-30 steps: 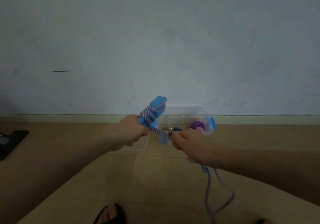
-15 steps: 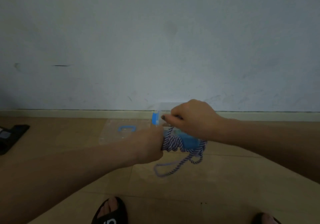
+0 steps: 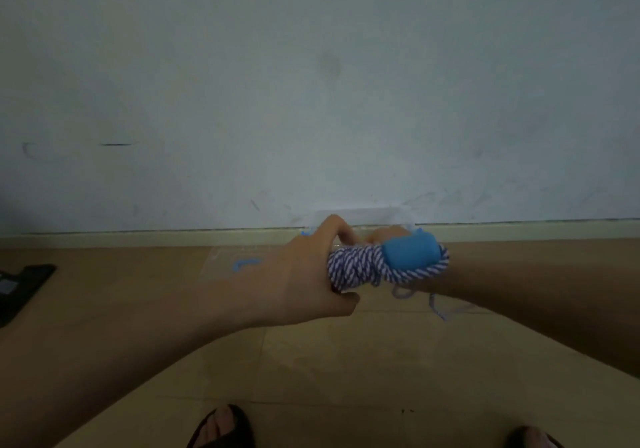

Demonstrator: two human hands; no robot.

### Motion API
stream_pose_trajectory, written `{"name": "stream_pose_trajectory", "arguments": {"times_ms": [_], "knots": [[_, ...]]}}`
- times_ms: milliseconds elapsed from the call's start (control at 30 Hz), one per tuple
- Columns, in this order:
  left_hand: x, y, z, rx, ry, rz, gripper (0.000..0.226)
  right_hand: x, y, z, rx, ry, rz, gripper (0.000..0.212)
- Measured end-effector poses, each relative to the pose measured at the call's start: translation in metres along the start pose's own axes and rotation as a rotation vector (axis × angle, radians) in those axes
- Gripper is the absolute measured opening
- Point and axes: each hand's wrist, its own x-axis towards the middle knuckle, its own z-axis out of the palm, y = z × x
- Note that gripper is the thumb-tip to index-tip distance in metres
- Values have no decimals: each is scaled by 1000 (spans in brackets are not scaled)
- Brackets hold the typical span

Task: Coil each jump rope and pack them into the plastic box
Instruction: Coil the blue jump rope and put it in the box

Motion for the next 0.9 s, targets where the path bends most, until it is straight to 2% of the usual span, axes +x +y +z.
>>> {"name": "stream_pose_trajectory", "arguments": {"times_ms": [33, 133, 200, 300, 433, 567, 700, 800, 900], "knots": [[-1, -1, 0, -78, 4, -7, 58, -5, 4, 9, 29, -20, 4, 61], [6, -12, -3, -371, 71, -37, 46, -11, -8, 28, -90, 106, -48, 25], [12, -27, -1, -523, 112, -142, 34, -13, -13, 29, -35, 117, -72, 18], [13, -52, 5, -597, 102, -339, 30, -25, -12, 25, -125, 86, -178, 41], [10, -72, 15, -450, 7, -453, 30, -37, -27, 19, -311, 145, -262, 55], [6, -74, 19, -255, -115, -481, 30, -46, -39, 4, -412, 220, -367, 49], [10, -65, 18, 138, -328, -328, 39, -47, -53, -20, -603, 364, -485, 56], [9, -48, 21, 164, -446, -220, 35, -41, -60, -30, -726, 500, -604, 56], [6, -25, 20, 157, -492, -103, 37, -27, -50, -34, -711, 523, -578, 58]]}}
